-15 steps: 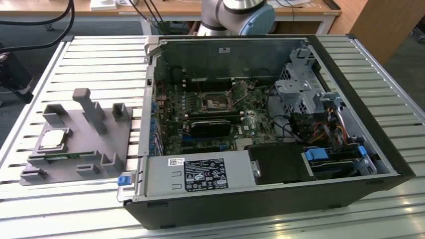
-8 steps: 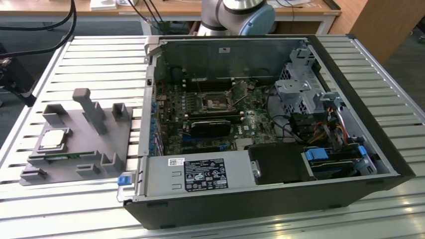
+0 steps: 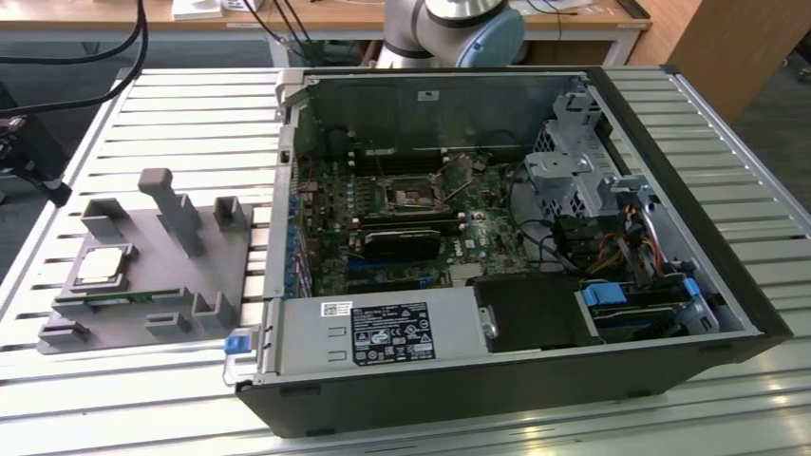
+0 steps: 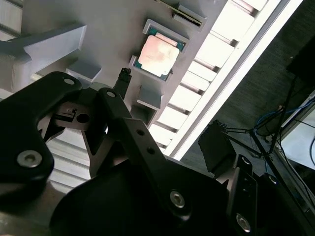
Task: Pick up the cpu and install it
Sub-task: 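Pick up the cpu and move it towards the insertion slot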
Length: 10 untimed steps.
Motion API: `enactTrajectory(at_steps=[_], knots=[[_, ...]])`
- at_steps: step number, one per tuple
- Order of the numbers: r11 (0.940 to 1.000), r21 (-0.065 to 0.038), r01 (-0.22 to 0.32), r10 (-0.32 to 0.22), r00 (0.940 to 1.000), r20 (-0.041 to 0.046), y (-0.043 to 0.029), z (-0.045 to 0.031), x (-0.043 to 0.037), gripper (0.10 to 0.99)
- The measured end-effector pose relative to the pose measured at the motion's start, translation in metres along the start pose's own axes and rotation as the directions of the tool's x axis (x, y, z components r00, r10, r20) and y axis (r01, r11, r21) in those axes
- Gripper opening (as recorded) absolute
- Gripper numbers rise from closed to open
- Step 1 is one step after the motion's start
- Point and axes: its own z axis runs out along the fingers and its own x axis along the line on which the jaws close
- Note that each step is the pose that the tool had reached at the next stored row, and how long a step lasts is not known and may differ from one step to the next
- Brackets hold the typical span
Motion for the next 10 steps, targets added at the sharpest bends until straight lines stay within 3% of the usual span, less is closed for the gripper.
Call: enactTrajectory(at_steps=[10], knots=[[1.0000,-0.001,0.009,-0.009,1.0000,-0.0005,-0.0005,0.0103,0.0002,0.835]])
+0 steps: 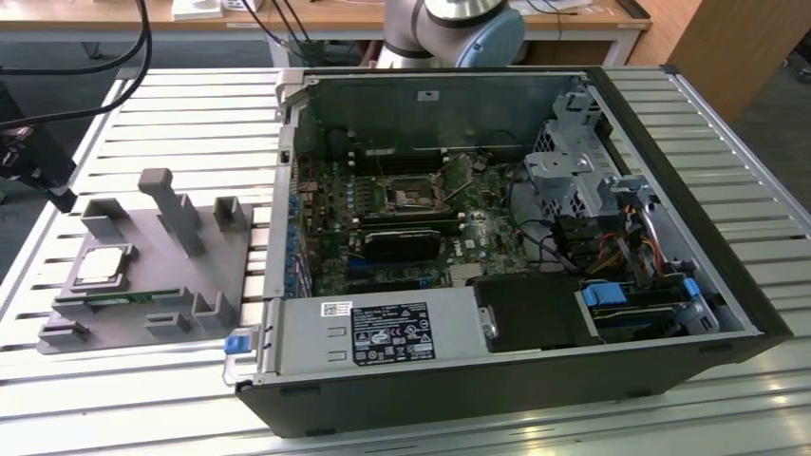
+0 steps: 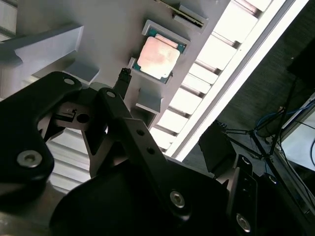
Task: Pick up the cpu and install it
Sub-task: 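Pick up the cpu and move it towards the insertion slot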
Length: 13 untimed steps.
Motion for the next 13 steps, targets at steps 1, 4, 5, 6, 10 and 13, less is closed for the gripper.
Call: enactTrajectory(at_steps=[1,4,5,6,10,13], knots=[[0.9999,0.000,0.013,-0.013,0.9999,-0.0006,-0.0001,0.0013,0.0000,0.835],[0.9992,-0.001,0.039,-0.039,0.9992,-0.0018,-0.0003,0.0056,0.0002,0.835],[0.9992,-0.001,0.039,-0.039,0.9992,-0.0019,-0.0004,0.0070,0.0002,0.835],[0.9992,-0.001,0.039,-0.039,0.9992,-0.0018,-0.0004,0.0082,0.0002,0.835],[0.9992,-0.001,0.039,-0.039,0.9992,-0.0019,-0.0006,0.0117,-0.0006,0.835],[0.9992,-0.001,0.039,-0.039,0.9992,-0.0019,-0.0007,0.0142,-0.0006,0.835]])
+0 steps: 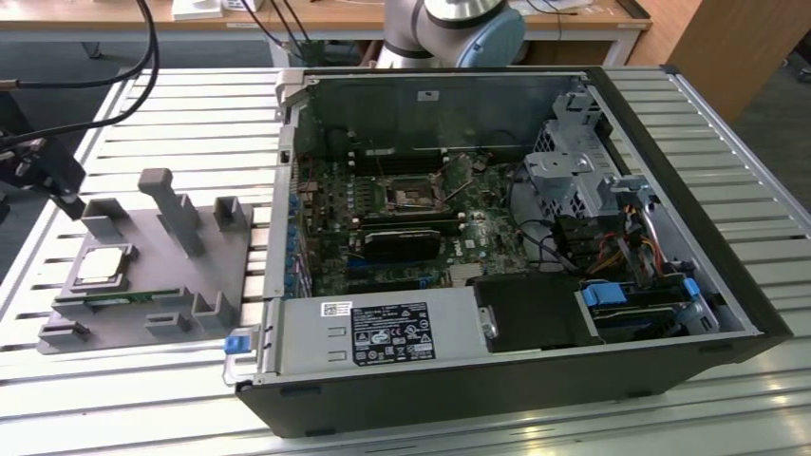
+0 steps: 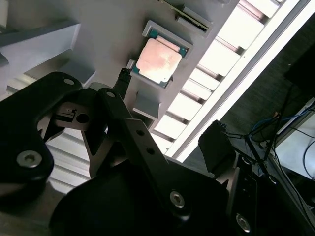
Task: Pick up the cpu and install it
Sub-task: 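Pick up the cpu and move it towards the insertion slot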
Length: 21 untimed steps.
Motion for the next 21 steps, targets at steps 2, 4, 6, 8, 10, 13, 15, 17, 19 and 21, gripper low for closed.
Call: enactTrajectory(at_steps=[2,4,6,8,10,13,15,17,19,21], knots=[[1.0000,0.000,0.000,0.000,1.0000,0.0000,-0.0001,0.0016,0.0000,0.835],[1.0000,0.000,0.000,0.000,1.0000,0.0000,-0.0001,0.0029,0.0000,0.835],[1.0000,0.000,0.000,0.000,1.0000,0.0000,-0.0002,0.0043,0.0001,0.835],[1.0000,0.000,0.000,0.000,1.0000,0.0000,-0.0003,0.0055,0.0001,0.835],[1.0000,0.000,0.000,0.000,1.0000,0.0000,-0.0003,0.0068,0.0001,0.835],[1.0000,0.000,0.000,0.000,1.0000,0.0000,-0.0004,0.0086,0.0002,0.835],[1.0000,0.000,0.000,0.000,1.0000,0.0000,-0.0005,0.0099,0.0002,0.835],[1.0000,0.000,0.000,0.000,1.0000,-0.0001,-0.0005,0.0109,-0.0005,0.835],[1.0000,0.000,0.000,0.000,1.0000,-0.0001,-0.0005,0.0122,-0.0012,0.835],[1.0000,0.000,0.000,0.000,1.0000,0.0002,-0.0006,0.0138,-0.0013,0.835]])
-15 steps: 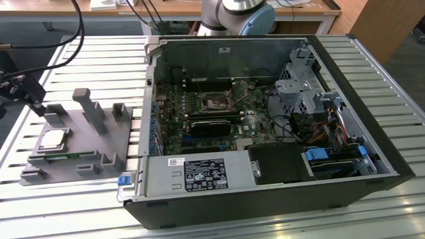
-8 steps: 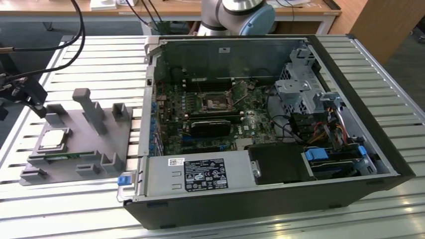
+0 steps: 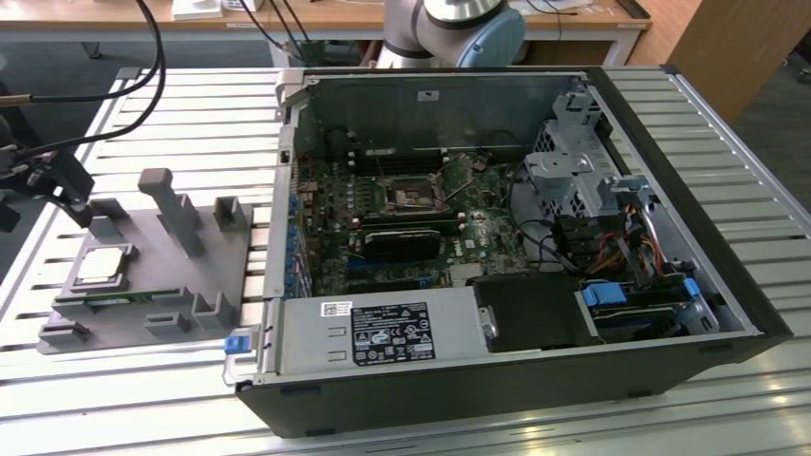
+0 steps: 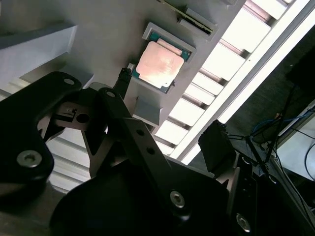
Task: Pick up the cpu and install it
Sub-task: 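Pick up the cpu and move it towards the insertion slot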
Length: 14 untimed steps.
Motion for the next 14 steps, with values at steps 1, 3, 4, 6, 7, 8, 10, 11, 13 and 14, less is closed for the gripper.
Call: enactTrajectory(at_steps=[1,3,4,6,7,8,10,11,13,14], knots=[[1.0000,0.000,0.000,0.000,1.0000,-0.0002,-0.0001,0.0007,0.0000,0.835],[1.0000,0.000,0.000,0.000,1.0000,-0.0002,-0.0001,0.0022,0.0000,0.835],[1.0000,0.000,0.000,0.000,1.0000,-0.0002,-0.0002,0.0029,0.0000,0.835],[1.0000,0.000,0.000,0.000,1.0000,-0.0003,-0.0002,0.0045,0.0001,0.835],[1.0000,0.000,0.000,0.000,1.0000,-0.0002,-0.0003,0.0053,0.0001,0.835],[1.0000,0.000,0.000,0.000,1.0000,-0.0002,-0.0003,0.0060,0.0001,0.835],[1.0000,0.000,0.000,0.000,1.0000,-0.0004,-0.0004,0.0070,0.0003,0.835],[1.0000,0.000,0.000,0.000,1.0000,-0.0002,-0.0005,0.0077,0.0003,0.835],[1.0000,0.000,0.000,0.000,1.0000,-0.0001,-0.0005,0.0097,0.0004,0.835],[1.0000,0.000,0.000,0.000,1.0000,-0.0002,-0.0006,0.0110,0.0005,0.835]])
